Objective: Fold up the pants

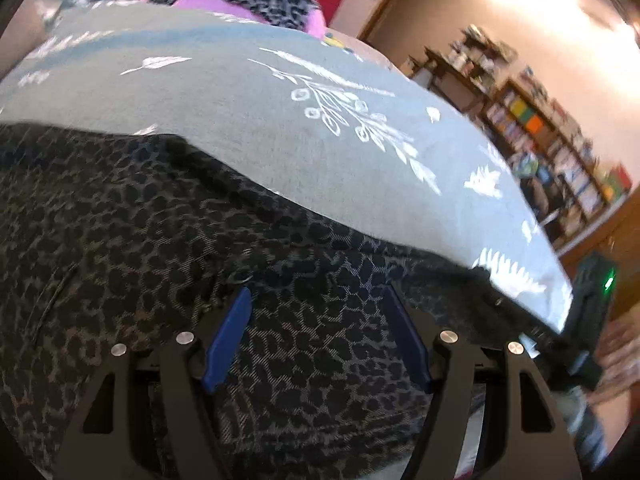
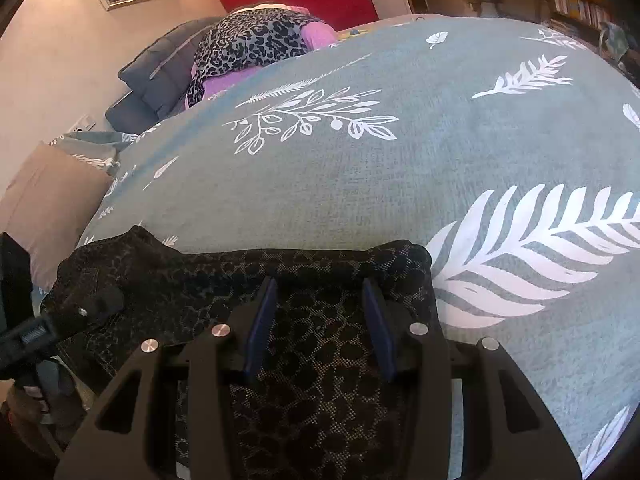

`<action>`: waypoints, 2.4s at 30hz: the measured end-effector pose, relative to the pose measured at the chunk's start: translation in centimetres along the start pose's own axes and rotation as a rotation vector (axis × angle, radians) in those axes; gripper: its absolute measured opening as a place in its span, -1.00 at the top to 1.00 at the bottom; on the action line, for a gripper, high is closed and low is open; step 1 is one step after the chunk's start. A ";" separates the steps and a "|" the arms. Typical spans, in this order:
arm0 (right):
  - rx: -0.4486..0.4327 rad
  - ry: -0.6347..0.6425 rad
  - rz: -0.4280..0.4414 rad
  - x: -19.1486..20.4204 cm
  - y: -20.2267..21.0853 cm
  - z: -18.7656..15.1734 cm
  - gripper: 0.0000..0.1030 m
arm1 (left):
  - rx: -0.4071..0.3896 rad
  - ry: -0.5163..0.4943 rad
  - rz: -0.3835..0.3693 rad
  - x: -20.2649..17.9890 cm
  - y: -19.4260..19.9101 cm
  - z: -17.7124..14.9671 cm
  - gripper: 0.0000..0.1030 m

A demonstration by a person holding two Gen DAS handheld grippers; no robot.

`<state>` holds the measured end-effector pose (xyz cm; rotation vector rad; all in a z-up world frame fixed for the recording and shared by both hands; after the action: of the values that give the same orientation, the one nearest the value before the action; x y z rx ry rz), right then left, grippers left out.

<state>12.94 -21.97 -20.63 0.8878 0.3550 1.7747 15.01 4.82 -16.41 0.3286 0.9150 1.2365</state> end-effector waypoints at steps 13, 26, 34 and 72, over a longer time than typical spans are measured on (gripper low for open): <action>-0.132 0.093 -0.098 3.8 4.1 1.8 0.10 | -0.143 0.154 0.182 7.7 9.9 -0.2 -0.34; -0.056 0.169 -0.055 7.7 3.0 -0.4 0.10 | -0.283 0.396 0.387 19.3 17.8 -0.6 -0.34; -0.037 0.192 -0.060 8.5 2.3 -0.8 0.10 | -0.281 0.490 0.398 22.6 17.7 -0.6 -0.23; 0.019 0.220 -0.031 10.0 1.1 -2.5 0.10 | -0.227 0.425 0.426 24.4 16.6 0.4 0.39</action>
<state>8.89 -12.96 -17.67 0.6978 0.5255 1.8467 5.26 32.67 -15.30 0.0770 1.0843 1.8325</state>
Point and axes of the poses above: each gripper's, at about its wrist camera, not at the fingertips, and y roughly against the way its jaws point, x to its left, z to its top, the point moved 5 cm from there along -y, roughly the way its jaws point, and after that the axes turned 7 degrees about -x, right-handed, at the moved point
